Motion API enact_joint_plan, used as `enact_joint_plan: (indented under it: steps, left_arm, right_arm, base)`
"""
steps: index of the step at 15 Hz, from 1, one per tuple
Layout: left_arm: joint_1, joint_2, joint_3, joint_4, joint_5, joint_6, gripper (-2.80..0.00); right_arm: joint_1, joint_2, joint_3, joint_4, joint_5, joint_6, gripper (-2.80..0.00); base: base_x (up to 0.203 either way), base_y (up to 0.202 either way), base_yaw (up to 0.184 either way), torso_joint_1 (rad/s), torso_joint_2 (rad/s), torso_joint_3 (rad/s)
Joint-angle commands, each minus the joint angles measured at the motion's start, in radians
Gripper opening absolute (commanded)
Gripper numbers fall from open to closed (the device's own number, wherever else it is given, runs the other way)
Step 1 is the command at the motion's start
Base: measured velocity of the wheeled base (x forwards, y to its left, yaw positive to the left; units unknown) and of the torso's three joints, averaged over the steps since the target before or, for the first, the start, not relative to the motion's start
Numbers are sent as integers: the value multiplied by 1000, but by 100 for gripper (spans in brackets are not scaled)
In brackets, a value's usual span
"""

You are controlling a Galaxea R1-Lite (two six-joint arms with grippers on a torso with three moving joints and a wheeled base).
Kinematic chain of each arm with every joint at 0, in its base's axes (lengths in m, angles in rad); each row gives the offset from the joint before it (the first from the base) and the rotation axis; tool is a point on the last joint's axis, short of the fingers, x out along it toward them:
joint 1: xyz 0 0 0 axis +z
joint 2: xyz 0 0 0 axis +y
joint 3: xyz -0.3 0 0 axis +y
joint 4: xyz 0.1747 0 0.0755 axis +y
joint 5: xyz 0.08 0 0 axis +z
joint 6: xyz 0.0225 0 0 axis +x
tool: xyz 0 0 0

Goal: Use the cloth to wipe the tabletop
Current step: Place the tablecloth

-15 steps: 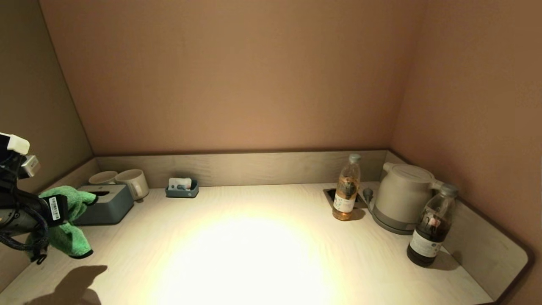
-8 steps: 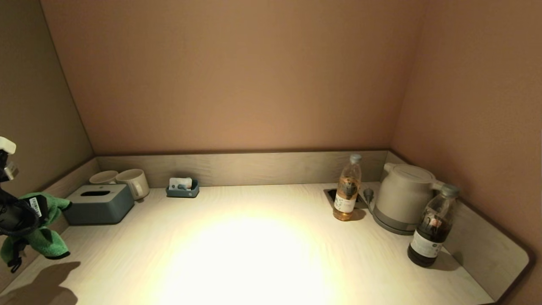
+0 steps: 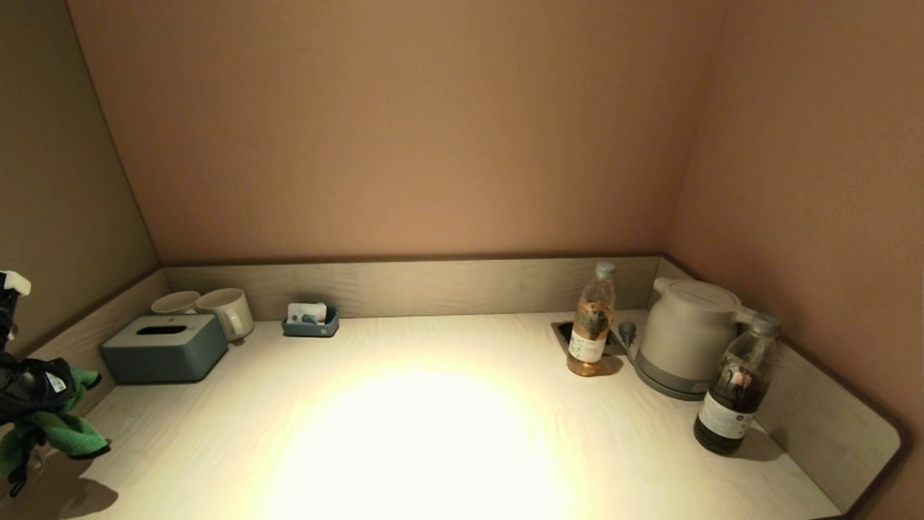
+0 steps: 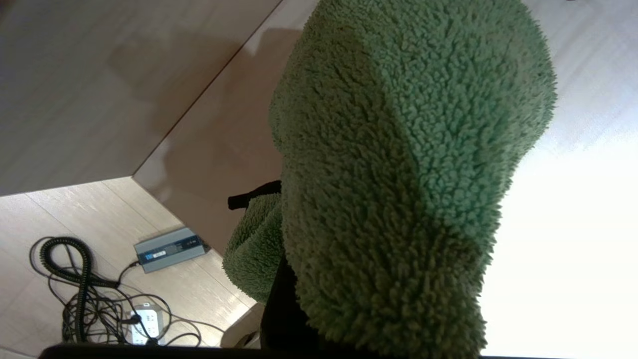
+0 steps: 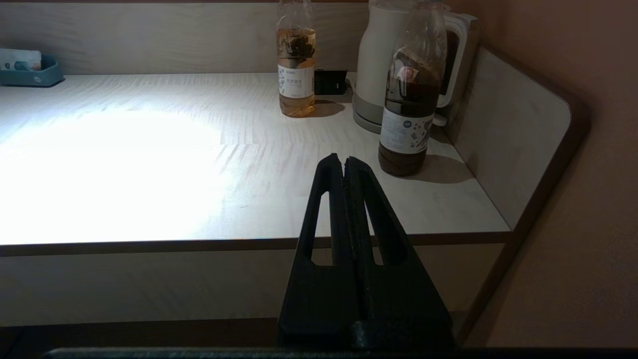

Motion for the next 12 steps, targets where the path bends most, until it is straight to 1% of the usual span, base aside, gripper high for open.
enact_joint_plan:
  steps: [1,5,7,9,10,12]
  left_arm:
    - [12,43,-13,1,3,-20,-280]
    - [13,86,-28,1,0,-32,-280]
    - [14,127,-49,1,1,-62,-280]
    - [12,130,-52,1,0,-63,-280]
    - [12,129,-52,1,-2,-65,0]
    - [12,129,-52,1,-3,-65,0]
  right_arm:
    - [-1,1,0,0,0,0,-280]
    - [0,1,0,0,0,0,-280]
    - [-2,1,0,0,0,0,-280]
    - [0,1,0,0,0,1,-280]
    - [0,1,0,0,0,0,-280]
    - [-2,1,0,0,0,0,-280]
  base:
    - [0,0,0,0,0,0]
    - [0,0,0,0,0,0]
    - [0,0,0,0,0,0]
    - [0,0,0,0,0,0]
    - [0,0,0,0,0,0]
    - [0,0,0,0,0,0]
